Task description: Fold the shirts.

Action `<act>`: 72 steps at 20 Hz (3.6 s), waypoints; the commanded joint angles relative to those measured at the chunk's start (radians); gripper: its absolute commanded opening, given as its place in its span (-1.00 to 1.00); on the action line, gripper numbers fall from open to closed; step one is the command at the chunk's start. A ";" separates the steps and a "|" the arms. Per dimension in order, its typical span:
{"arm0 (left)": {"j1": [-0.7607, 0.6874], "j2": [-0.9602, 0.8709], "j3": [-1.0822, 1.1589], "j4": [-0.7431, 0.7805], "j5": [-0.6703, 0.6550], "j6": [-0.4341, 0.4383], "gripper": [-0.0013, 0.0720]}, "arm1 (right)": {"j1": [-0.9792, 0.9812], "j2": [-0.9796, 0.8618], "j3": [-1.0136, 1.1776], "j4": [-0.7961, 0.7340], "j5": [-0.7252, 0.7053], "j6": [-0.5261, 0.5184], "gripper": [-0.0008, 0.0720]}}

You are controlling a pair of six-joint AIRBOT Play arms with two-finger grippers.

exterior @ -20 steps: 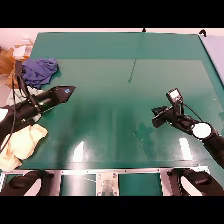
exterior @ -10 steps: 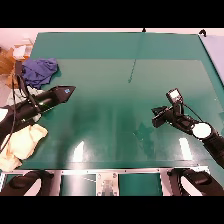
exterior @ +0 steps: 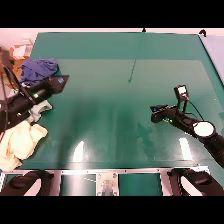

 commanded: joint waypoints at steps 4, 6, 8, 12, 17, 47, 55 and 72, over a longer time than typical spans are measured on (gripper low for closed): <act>0.060 -0.022 0.172 0.867 0.167 -0.376 -0.88 | -0.040 -0.013 0.138 0.123 0.113 0.219 -0.94; 0.171 -0.087 0.221 1.061 0.082 -0.550 -0.40 | -0.109 -0.068 0.223 0.117 0.257 0.313 -0.94; 0.277 -0.171 0.271 1.070 0.044 -0.608 0.25 | -0.169 -0.135 0.298 0.105 0.380 0.328 -0.89; 0.381 -0.360 0.394 1.073 0.063 -0.604 0.26 | -0.217 -0.225 0.334 0.105 0.405 0.386 0.22; 0.443 -0.678 0.607 1.041 0.079 -0.622 1.00 | -0.219 -0.233 0.332 0.105 0.356 0.398 0.52; 0.421 -1.181 0.971 0.771 0.173 -0.420 -0.91 | -0.221 -0.233 0.332 0.105 0.317 0.399 0.11; 0.421 -1.174 1.426 0.515 -0.431 -0.412 -0.91 | -0.221 -0.233 0.332 0.106 0.319 0.399 -0.09; -0.475 -0.807 1.296 0.523 -0.493 -0.523 -0.91 | -0.400 -0.234 0.599 0.132 0.766 0.459 -0.06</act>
